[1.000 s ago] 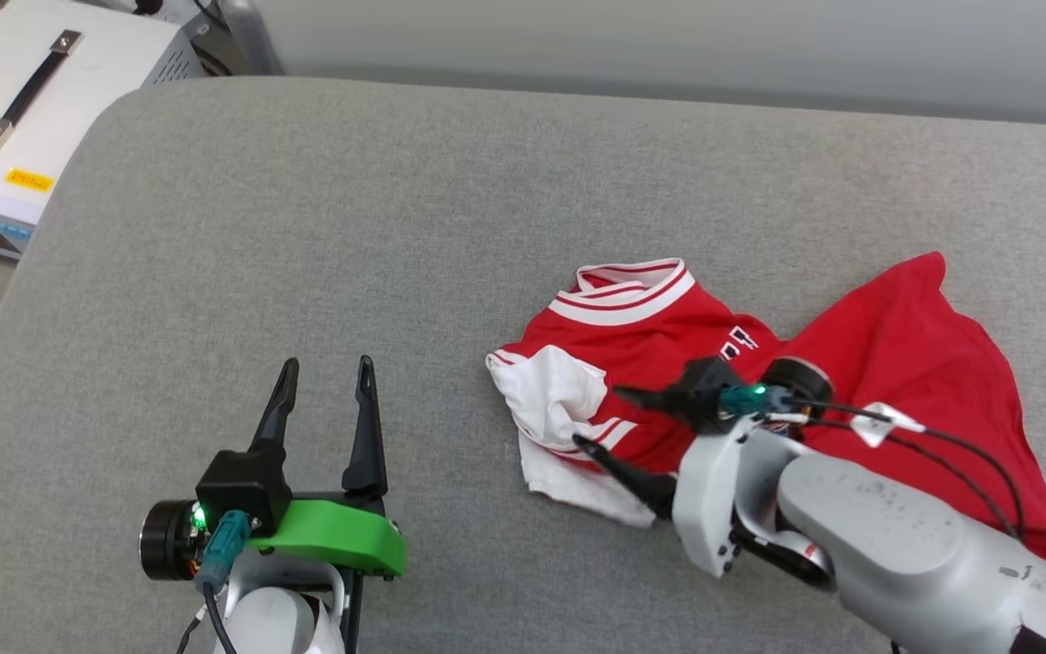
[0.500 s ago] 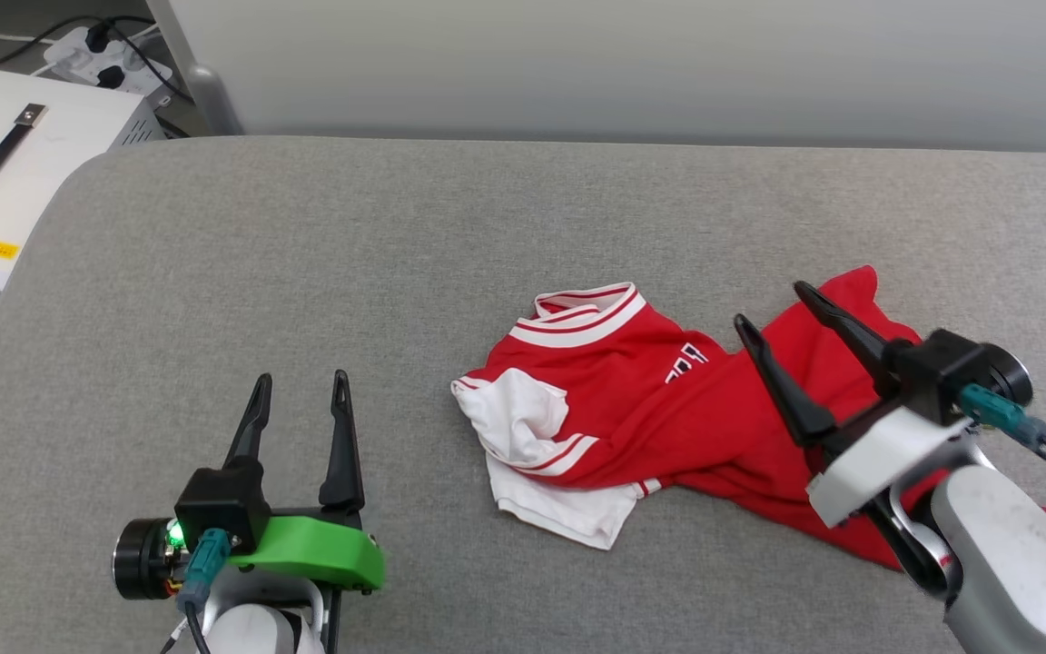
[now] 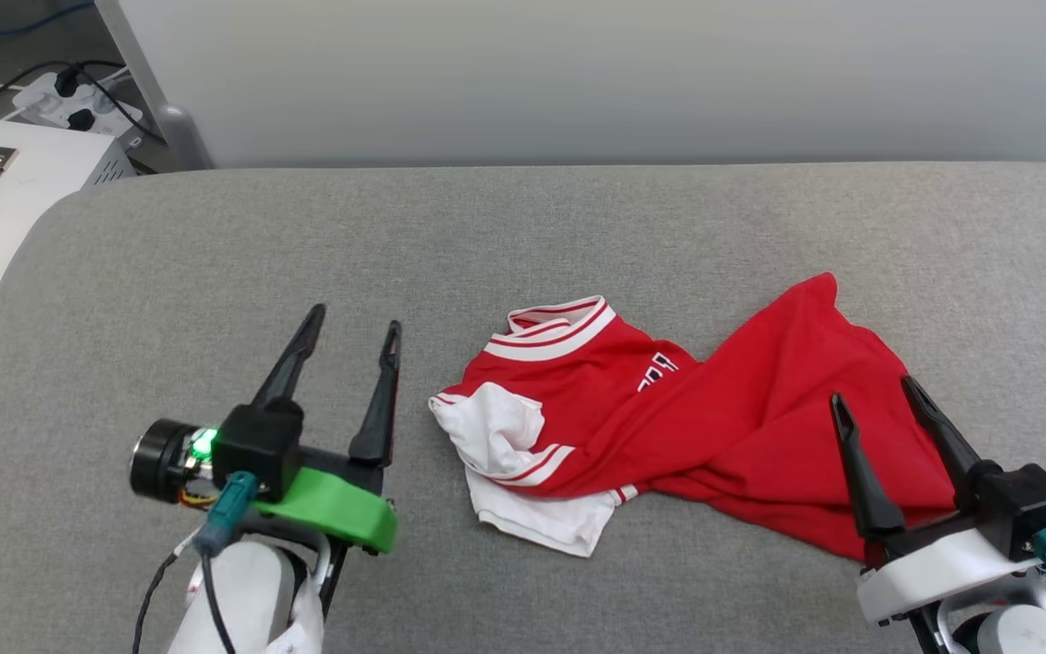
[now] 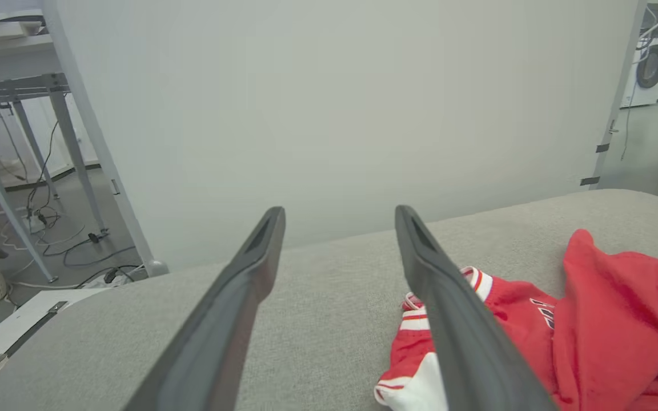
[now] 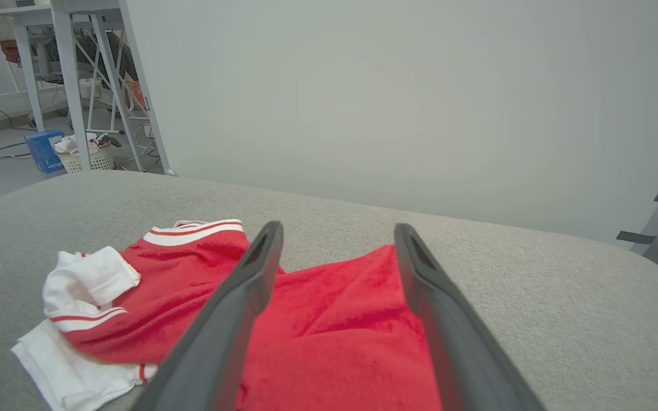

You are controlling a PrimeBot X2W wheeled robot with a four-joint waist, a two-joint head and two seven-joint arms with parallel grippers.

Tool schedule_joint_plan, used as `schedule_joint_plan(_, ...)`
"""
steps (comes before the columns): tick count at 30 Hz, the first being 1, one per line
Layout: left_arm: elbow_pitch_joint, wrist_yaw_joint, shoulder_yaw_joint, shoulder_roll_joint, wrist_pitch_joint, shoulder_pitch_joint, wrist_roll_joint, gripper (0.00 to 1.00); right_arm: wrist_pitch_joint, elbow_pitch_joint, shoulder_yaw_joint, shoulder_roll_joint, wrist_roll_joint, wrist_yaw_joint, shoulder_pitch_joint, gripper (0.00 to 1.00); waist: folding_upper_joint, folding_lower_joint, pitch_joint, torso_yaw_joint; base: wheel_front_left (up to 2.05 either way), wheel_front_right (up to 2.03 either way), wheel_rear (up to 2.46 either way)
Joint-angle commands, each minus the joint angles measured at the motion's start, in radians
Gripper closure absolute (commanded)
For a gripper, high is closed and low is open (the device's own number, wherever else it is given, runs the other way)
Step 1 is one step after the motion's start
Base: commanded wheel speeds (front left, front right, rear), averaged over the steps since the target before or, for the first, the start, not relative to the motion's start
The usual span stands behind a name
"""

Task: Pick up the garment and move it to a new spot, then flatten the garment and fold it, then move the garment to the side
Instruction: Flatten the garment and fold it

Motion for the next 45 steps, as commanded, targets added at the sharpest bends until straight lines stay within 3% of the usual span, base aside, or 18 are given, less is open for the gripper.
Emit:
schedule_joint_plan(1, 0.017, -0.006, -0.037, 0.023, -0.003, -0.034, -0.008, 0.0, -0.005, -0.01, -0.011, 0.01, -0.006, -0.001, 0.018, 0.0, 0.0, 0.0, -0.004, -0.004, 0.0, 0.0, 0.0)
schedule_joint_plan(10, 0.025, -0.008, -0.391, 0.185, 0.199, -0.244, -0.193, 0.0, -0.005, -0.027, -0.043, 0.033, -0.017, -0.001, 0.044, 0.0, 0.0, 0.0, 0.014, -0.017, 0.0, 0.0, 0.0)
schedule_joint_plan(17, -0.024, -0.008, -0.65, 0.34, 0.45, -0.421, -0.485, 0.0, -0.005, -0.025, -0.035, 0.025, -0.017, -0.001, 0.005, 0.0, 0.0, 0.0, 0.052, -0.039, 0.0, 0.0, 0.0)
schedule_joint_plan(24, -0.062, -0.008, -0.903, 0.479, 0.716, -0.575, -0.705, 0.0, -0.005, -0.018, -0.035, 0.031, -0.015, -0.001, -0.038, 0.0, 0.0, 0.0, 0.098, -0.076, 0.0, 0.0, 0.0)
schedule_joint_plan(32, -0.045, -0.008, -1.096, 0.52, 0.804, -0.667, -0.796, 0.0, -0.005, -0.019, -0.034, 0.051, -0.012, -0.001, -0.08, 0.0, 0.0, 0.0, 0.165, -0.119, 0.0, 0.0, 0.0)
schedule_joint_plan(45, 0.061, -0.008, -1.128, 0.499, 0.92, -0.613, -0.724, 0.0, -0.005, -0.017, -0.03, 0.076, -0.01, -0.001, -0.152, 0.0, 0.0, 0.0, 0.277, -0.154, 0.0, 0.0, 0.0)
